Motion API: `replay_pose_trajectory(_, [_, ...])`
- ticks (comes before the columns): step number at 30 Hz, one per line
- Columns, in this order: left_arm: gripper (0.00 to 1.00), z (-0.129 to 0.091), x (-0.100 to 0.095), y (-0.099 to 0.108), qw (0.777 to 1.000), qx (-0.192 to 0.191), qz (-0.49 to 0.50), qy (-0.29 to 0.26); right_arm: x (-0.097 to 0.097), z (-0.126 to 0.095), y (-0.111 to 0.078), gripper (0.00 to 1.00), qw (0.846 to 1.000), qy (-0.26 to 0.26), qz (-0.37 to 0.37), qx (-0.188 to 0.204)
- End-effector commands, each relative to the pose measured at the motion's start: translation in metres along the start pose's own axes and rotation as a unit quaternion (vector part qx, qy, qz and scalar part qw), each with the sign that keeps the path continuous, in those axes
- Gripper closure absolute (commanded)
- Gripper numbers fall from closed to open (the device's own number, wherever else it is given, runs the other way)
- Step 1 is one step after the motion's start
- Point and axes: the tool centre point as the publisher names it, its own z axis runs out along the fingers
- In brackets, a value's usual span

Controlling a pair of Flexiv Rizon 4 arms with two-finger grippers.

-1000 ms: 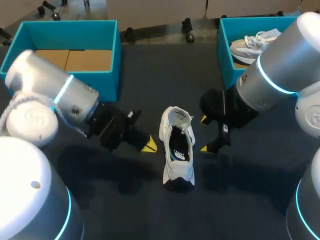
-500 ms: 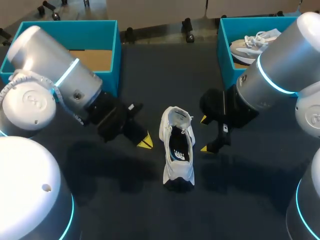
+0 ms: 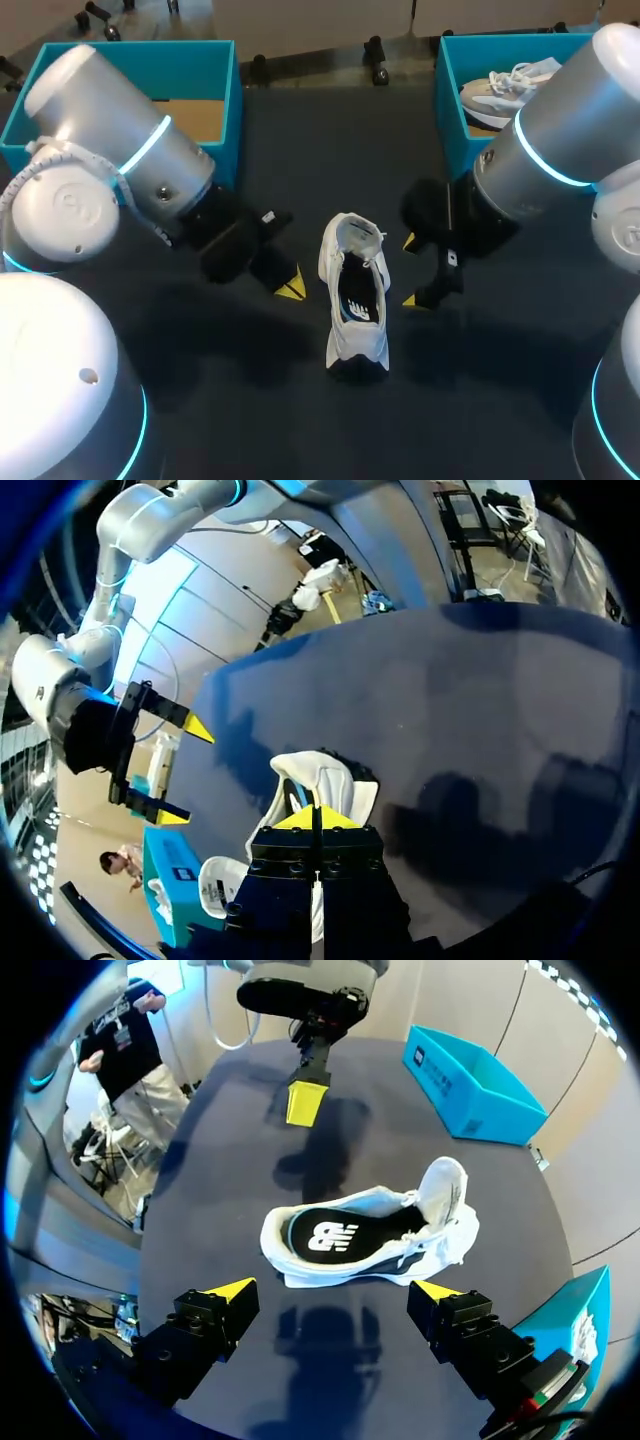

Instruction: Take the shoe out of the shoebox, open the shoe tongue, remove and reinsert the insole, then place the shoe into the shoebox

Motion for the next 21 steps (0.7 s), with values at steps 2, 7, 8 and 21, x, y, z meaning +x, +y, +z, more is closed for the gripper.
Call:
replay_pose_trajectory(2, [1.00, 0.009, -0.015, 0.007, 0.999, 0.003, 0.002, 0.043, 0.005, -0.014, -0.011, 0.00, 1.000, 0.005, 0.007, -0.001])
replay_pose_trajectory(7, [1.00, 0.020, -0.025, 0.011, 0.997, -0.001, 0.017, 0.078, 0.008, -0.033, -0.026, 0.00, 1.000, -0.003, 0.019, -0.008])
replay_pose_trajectory(8, [1.00, 0.021, -0.028, 0.011, 0.997, 0.003, 0.014, 0.082, 0.009, -0.038, -0.030, 0.00, 1.000, -0.004, 0.022, -0.009])
replay_pose_trajectory(21, [1.00, 0.044, -0.047, 0.014, 0.987, -0.025, 0.067, 0.147, 0.008, -0.072, -0.059, 0.00, 0.999, 0.019, 0.029, -0.013])
